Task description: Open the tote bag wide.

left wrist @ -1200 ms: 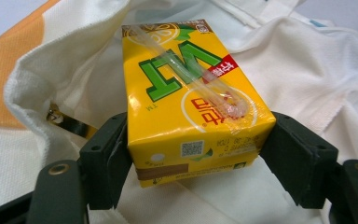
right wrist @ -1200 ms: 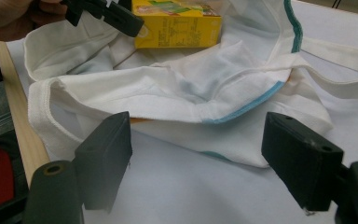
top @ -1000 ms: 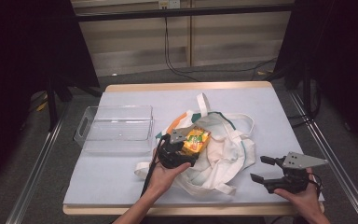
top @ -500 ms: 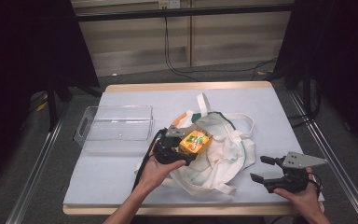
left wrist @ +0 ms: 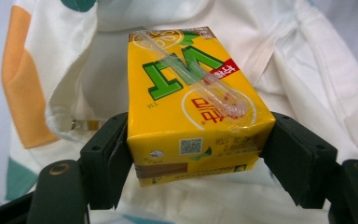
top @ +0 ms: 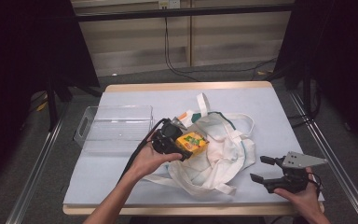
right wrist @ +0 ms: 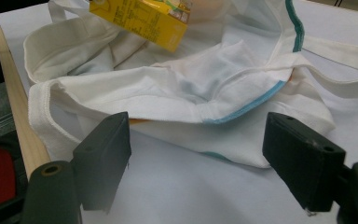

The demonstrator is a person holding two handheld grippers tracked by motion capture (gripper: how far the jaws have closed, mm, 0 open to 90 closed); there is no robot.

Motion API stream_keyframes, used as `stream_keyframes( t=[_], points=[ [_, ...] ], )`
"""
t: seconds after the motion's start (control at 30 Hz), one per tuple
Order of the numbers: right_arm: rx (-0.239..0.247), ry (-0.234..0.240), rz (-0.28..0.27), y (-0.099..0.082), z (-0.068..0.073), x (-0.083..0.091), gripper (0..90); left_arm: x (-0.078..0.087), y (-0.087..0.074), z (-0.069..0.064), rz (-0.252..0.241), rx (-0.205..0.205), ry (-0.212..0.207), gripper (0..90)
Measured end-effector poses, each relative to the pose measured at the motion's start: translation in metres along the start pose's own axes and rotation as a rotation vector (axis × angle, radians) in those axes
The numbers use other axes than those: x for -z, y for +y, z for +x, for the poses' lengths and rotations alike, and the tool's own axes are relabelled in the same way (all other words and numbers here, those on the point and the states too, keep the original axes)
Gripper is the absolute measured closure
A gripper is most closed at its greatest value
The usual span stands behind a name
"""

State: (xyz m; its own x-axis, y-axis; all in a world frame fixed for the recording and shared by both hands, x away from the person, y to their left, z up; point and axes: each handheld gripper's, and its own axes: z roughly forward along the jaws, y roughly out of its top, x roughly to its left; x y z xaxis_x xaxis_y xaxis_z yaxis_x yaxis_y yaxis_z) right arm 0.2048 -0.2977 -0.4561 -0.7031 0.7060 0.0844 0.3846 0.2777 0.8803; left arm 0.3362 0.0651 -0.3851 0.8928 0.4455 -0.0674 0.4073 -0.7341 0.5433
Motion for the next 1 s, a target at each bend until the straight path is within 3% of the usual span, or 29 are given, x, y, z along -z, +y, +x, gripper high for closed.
stream_keyframes(
  t=[0.07,0.13,0.23,0.33,0.47,0.53,0.57,0.87,1.0],
  points=[
    [0.002,-0.003,0.0,0.0,0.0,0.0,23.3,0.001,0.002,0.002,0.03,-0.008,-0.025,27.5],
    [0.003,0.003,0.0,0.0,0.0,0.0,23.2,0.002,0.002,0.002,0.044,-0.013,-0.012,27.5],
    [0.0,0.002,0.003,0.0,0.0,0.0,23.2,0.001,0.0,0.005,0.079,-0.001,-0.036,27.5],
    [0.001,0.004,0.004,0.0,0.0,-0.001,23.2,-0.001,-0.004,0.006,0.111,-0.017,-0.03,27.5],
    [-0.002,0.003,0.003,0.0,0.0,-0.001,23.2,-0.003,-0.01,0.007,0.104,-0.033,-0.035,27.4],
    [-0.002,0.003,0.006,0.0,0.0,-0.001,23.2,-0.004,-0.013,0.007,0.096,-0.021,-0.036,27.3],
    [0.001,0.004,0.005,0.0,0.0,-0.002,23.2,-0.003,-0.014,0.008,0.105,-0.04,-0.039,27.2],
    [-0.001,0.005,0.007,0.0,0.0,-0.002,23.0,-0.002,-0.021,0.009,0.049,-0.015,-0.02,26.4],
    [-0.005,0.005,0.004,0.0,0.0,-0.002,22.9,-0.003,-0.026,0.01,0.017,0.007,-0.014,20.6]
  ],
)
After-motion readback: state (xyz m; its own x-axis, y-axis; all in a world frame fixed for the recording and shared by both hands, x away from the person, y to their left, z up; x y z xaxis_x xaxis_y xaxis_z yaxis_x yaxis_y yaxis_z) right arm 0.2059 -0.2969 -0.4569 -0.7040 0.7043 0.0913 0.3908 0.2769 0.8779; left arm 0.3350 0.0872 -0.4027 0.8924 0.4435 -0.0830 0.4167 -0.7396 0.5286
